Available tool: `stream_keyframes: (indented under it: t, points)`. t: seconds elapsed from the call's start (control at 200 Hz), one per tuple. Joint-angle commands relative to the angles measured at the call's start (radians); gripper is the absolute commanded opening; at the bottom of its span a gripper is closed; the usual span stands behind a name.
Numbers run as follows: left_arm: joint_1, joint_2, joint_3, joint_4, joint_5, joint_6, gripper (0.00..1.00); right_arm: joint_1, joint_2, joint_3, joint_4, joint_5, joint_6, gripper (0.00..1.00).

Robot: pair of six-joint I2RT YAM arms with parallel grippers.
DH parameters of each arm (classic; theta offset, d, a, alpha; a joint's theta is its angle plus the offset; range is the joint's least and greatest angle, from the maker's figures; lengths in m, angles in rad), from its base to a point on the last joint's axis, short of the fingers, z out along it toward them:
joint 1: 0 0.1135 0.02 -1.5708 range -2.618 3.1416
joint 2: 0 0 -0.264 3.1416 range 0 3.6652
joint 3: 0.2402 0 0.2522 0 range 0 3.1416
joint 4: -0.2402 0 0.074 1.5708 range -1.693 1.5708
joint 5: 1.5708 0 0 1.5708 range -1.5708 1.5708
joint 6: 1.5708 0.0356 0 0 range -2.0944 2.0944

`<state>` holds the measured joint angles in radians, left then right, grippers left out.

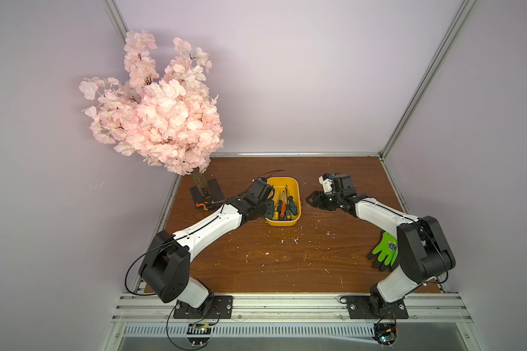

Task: Put the screwdriver on the desktop into the storage box
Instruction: Place the screwdriver in the storage box, then pick up the screwdriver from the center of the board.

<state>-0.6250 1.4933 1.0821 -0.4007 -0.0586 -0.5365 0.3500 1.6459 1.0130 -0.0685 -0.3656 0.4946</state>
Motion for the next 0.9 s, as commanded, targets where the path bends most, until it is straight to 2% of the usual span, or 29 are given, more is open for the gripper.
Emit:
stream_keyframes:
  t: [0.0,0.17,0.46,0.591,0.891]
  points:
    - [0.01,-0.036,-0.026,0.014,-0.032,-0.026,0.43,0.011,0.021,0.053,-0.023,0.03,-0.01,0.57]
    - [0.01,-0.077,-0.064,0.011,-0.054,-0.041,0.44,0.028,0.072,0.097,-0.057,0.074,-0.017,0.51]
    - [0.01,-0.114,-0.103,0.012,-0.069,-0.056,0.45,0.058,0.132,0.124,-0.075,0.103,-0.017,0.49]
    - [0.01,-0.118,-0.108,0.017,-0.067,-0.059,0.45,0.068,0.151,0.129,-0.087,0.092,-0.024,0.43]
    - [0.01,-0.12,-0.118,0.026,-0.065,-0.062,0.45,0.108,0.18,0.121,-0.081,0.095,-0.018,0.42]
